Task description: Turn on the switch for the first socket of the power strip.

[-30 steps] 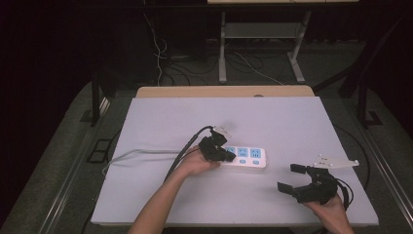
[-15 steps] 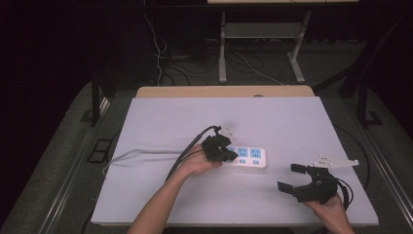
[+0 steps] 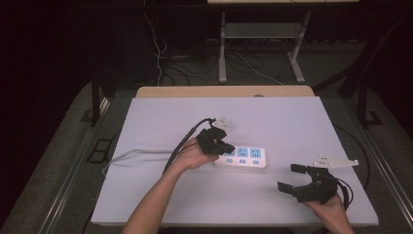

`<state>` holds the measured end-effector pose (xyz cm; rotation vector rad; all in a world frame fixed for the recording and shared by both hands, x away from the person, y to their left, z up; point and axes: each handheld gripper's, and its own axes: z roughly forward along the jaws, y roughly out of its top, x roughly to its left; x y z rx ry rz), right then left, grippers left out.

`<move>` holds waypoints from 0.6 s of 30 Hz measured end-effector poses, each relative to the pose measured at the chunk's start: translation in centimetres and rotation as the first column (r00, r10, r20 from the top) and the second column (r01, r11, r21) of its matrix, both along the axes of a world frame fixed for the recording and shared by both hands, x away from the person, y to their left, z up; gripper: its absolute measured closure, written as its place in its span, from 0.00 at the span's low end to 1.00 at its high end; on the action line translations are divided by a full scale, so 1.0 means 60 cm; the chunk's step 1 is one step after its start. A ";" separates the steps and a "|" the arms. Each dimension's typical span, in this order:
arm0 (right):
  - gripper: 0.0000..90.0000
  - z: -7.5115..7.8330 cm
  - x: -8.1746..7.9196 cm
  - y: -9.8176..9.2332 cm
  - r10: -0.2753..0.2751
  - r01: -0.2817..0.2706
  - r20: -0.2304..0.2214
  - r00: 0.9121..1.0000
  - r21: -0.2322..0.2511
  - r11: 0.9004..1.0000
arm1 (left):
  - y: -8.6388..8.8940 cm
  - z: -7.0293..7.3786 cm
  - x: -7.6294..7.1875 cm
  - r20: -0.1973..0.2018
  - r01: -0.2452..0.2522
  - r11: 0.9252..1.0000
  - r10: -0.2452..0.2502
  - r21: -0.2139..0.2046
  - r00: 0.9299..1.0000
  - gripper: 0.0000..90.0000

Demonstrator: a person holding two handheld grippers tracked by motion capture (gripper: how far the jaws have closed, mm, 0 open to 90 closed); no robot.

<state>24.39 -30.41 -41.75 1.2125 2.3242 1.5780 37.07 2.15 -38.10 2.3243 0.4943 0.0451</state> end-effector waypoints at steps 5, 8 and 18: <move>0.00 0.000 0.000 0.000 -0.001 0.001 -0.002 1.000 0.000 1.000 | 0.013 0.013 -0.003 -0.002 -0.003 1.000 0.003 -0.015 1.000 0.99; 0.00 0.000 0.000 0.000 -0.002 0.002 -0.002 1.000 0.001 1.000 | 0.021 0.021 -0.005 -0.002 -0.009 1.000 0.009 -0.016 1.000 0.99; 0.00 -0.001 0.001 0.000 -0.002 0.002 -0.003 1.000 0.003 1.000 | 0.053 0.047 -0.010 0.004 -0.040 0.997 0.040 -0.061 0.999 0.91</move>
